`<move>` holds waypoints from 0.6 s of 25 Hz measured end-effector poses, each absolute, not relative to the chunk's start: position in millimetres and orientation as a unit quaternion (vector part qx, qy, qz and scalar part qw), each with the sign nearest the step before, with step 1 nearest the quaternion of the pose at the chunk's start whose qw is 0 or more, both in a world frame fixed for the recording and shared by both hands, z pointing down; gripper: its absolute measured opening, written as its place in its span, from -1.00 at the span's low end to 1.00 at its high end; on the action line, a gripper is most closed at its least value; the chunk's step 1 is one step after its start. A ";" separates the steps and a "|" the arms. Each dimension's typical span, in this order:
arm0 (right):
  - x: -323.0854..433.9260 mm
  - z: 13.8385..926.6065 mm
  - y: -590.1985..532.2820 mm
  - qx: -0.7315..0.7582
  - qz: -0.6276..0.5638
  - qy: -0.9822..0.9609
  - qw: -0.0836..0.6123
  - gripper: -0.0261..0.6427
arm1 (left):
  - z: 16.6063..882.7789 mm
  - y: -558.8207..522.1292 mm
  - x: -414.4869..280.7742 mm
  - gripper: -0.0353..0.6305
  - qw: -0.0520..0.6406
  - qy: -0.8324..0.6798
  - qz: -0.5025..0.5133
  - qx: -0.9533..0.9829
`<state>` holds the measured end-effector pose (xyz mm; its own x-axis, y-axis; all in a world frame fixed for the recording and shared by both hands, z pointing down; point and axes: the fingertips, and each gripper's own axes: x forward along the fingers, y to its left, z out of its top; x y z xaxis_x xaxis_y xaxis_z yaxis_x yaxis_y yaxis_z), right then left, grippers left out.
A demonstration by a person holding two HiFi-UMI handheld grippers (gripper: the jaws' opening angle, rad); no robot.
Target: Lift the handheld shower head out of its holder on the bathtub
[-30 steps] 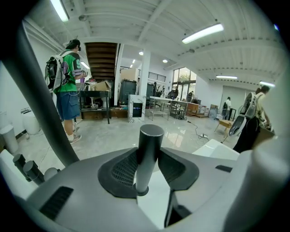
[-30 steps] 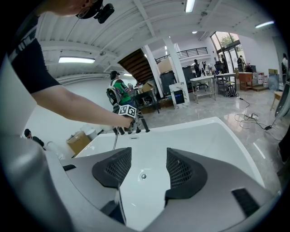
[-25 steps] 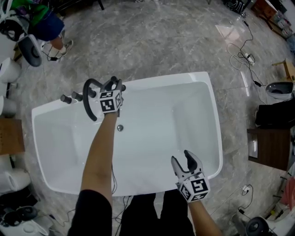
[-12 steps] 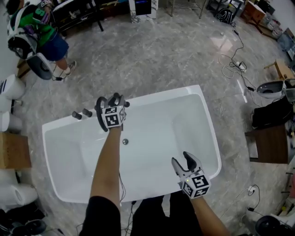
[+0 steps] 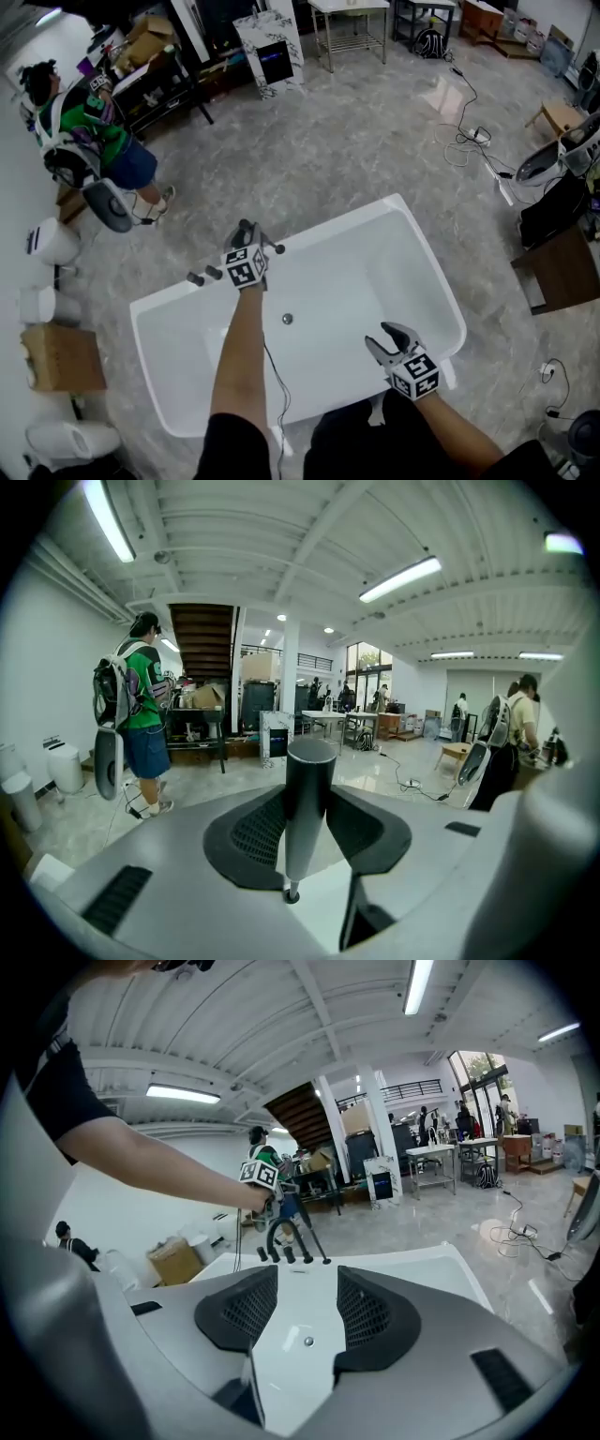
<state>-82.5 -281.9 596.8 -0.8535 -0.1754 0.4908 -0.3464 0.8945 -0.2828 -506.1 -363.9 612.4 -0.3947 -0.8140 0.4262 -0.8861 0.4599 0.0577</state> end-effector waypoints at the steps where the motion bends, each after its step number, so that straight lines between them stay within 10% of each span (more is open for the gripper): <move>1: -76.5 594.1 -278.5 0.139 0.184 -0.945 0.233 -0.35 | 602.6 -362.6 -500.9 -0.51 0.196 -0.829 0.094 0.515; 15: -52.1 510.6 -285.4 0.150 0.154 -0.966 0.142 -0.83 | 460.9 -349.7 -463.6 -0.51 0.119 -0.836 0.105 0.525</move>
<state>-52.1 -285.4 510.6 -0.9144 -0.2468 0.3208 -0.3342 0.9075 -0.2543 -463.6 -349.7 460.9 -0.4214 -0.8526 0.3091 -0.9026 0.4274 -0.0515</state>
